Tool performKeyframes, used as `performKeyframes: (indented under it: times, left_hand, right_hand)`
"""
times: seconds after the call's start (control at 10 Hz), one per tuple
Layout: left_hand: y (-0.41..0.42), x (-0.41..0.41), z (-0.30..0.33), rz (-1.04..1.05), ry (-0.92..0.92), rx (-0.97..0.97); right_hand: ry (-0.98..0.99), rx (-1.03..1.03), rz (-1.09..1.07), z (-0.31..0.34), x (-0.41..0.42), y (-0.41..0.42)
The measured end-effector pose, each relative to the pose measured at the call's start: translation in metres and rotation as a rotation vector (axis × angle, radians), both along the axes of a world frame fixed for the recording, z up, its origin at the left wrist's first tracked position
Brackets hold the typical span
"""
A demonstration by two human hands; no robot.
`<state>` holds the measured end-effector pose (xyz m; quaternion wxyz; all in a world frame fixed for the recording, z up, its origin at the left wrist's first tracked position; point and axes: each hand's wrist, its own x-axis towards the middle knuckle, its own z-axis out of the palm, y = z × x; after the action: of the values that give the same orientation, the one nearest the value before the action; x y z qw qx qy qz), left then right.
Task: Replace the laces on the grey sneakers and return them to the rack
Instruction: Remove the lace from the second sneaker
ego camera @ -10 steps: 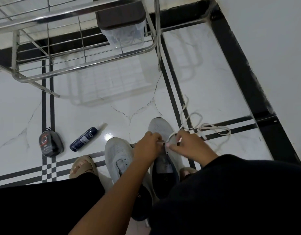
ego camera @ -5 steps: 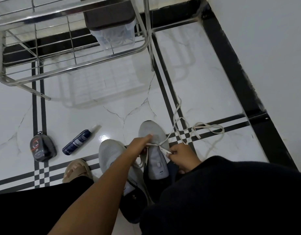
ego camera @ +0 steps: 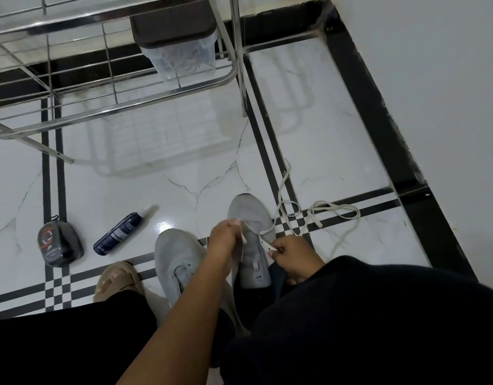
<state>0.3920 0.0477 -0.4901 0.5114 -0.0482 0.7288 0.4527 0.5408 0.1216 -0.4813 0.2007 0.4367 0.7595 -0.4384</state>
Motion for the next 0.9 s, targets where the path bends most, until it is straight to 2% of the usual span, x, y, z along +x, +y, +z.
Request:
performKeyframes:
  times: [0.1,0.2,0.3,0.4,0.5,0.6,0.7,0.9]
  left_hand:
    - [-0.014,-0.030,0.008,0.751,-0.554,0.363]
    - [-0.019,-0.030,0.013,0.661,-0.493,0.251]
    - [-0.015,-0.014,0.005,-0.401,0.232,-0.213]
    - [-0.016,-0.003,0.001,-0.950,0.702,-0.210]
    - [-0.007,0.010,0.004,-0.951,0.980,-0.096]
    - [0.002,0.015,0.004,-1.106,1.091,-0.192]
    - [0.004,0.017,0.001,-1.151,1.091,-0.272]
    - [0.005,0.024,-0.004,-1.121,1.105,-0.309]
  right_hand:
    - [0.046,0.030,-0.065,-0.002,0.002,0.002]
    - [0.033,0.058,-0.053,-0.001,-0.004,0.003]
    - [0.031,0.046,-0.050,-0.001,-0.002,0.001]
    - [0.026,0.054,-0.029,0.000,-0.001,0.001]
    - [0.018,0.067,0.002,0.004,-0.003,0.001]
    - [0.032,0.072,0.038,0.007,-0.003,0.001]
    - [0.023,0.070,0.064,0.008,-0.003,0.001]
    - [-0.001,0.078,0.127,0.011,-0.006,0.001]
